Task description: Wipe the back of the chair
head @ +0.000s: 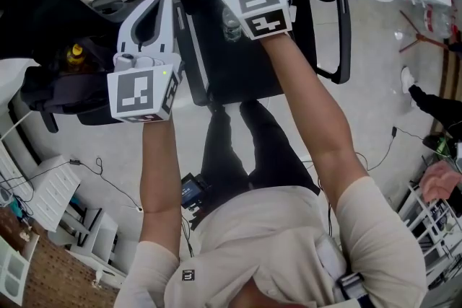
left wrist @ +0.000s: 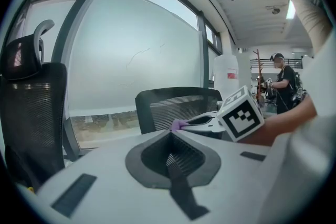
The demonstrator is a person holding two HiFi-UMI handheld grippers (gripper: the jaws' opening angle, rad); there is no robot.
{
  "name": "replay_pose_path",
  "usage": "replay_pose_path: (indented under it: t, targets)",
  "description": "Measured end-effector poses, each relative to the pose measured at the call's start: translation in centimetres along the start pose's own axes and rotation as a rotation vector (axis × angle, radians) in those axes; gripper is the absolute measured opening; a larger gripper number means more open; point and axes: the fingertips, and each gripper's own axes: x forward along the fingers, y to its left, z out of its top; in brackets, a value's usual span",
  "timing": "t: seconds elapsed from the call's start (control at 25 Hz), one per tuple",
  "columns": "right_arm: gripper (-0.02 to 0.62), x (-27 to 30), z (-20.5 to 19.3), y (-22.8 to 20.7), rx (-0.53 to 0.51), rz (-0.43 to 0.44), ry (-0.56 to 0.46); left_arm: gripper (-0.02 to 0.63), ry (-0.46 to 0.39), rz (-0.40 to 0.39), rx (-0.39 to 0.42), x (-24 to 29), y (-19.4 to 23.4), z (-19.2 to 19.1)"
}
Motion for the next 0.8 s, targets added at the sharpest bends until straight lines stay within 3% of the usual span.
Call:
replay_pose_path:
  t: [0.28, 0.6, 0.8]
  targets:
    - [0.04, -4.3, -3.3, -9.0, 0.055, -0.151, 0.031, 0.007, 0.0, -0.073, 0.028, 3.5, -4.5, 1.3]
    - [0.038, -13.7, -9.0, -23.6, 0.163, -0.455, 0.079, 0.008, 0.014, -0.157, 0.054, 6.9, -10.1, 1.9]
    - [0.038, -15.5, -9.9, -25.6, 0.181, -0.485, 0.088, 0.008, 0.011, -0.181, 0.06, 8.0, -12.0, 2.5]
